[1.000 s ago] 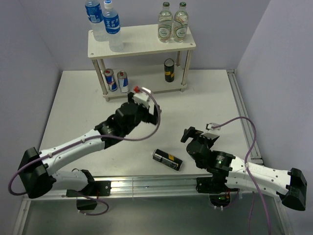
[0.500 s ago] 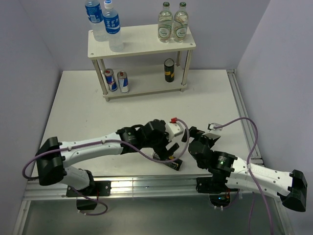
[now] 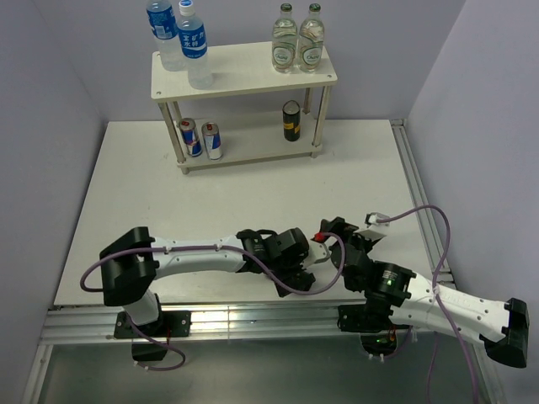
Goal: Place and organize the beverage onto the shelf
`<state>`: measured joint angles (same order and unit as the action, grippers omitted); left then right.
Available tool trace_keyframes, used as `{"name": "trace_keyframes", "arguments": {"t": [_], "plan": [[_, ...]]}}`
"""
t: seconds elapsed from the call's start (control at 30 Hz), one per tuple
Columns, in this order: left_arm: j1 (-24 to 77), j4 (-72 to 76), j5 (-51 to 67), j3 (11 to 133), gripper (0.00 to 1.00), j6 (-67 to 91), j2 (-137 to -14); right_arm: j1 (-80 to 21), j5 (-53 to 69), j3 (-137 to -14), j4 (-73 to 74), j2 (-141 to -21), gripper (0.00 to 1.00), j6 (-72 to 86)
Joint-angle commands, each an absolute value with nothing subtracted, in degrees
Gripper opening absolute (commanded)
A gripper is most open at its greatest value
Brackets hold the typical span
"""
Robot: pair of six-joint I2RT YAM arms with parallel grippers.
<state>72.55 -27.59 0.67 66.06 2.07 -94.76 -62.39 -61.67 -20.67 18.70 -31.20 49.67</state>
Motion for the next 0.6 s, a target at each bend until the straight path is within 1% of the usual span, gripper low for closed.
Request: {"name": "trace_keyframes", "arguments": {"t": [0.0, 0.2, 0.23, 0.37, 0.47, 0.53, 0.57], "plan": [[73.21, -25.59, 1.14, 67.33, 0.94, 0.62, -97.73, -62.67, -63.54, -21.53, 18.81, -31.46, 1.00, 50.80], [73.30, -24.70, 1.58, 68.03, 0.90, 0.62, -104.06, -62.75, -63.37, -21.45, 18.81, -31.29, 1.00, 50.89], [73.30, -24.18, 1.32, 67.85, 0.88, -1.30, -104.67, -62.75, -63.46, -21.45, 18.81, -31.29, 1.00, 50.80], [73.30, -22.77, 0.97, 67.15, 0.79, -1.06, -108.53, -62.75, -63.46, -21.36, 18.72, -30.85, 1.00, 50.89], [73.30, -20.23, 1.14, 65.92, 0.74, -0.62, -109.34, -62.67, -63.37, -21.18, 18.72, -30.94, 1.00, 50.80], [73.30, -18.73, 0.53, 64.96, 0.57, -0.53, -109.42, -62.75, -63.37, -21.36, 18.72, -31.11, 1.00, 50.71], [73.30, -17.15, 0.27, 64.69, 0.44, 1.73, -109.25, -62.75, -63.37, -21.36, 18.72, -31.11, 1.00, 50.89]]}}
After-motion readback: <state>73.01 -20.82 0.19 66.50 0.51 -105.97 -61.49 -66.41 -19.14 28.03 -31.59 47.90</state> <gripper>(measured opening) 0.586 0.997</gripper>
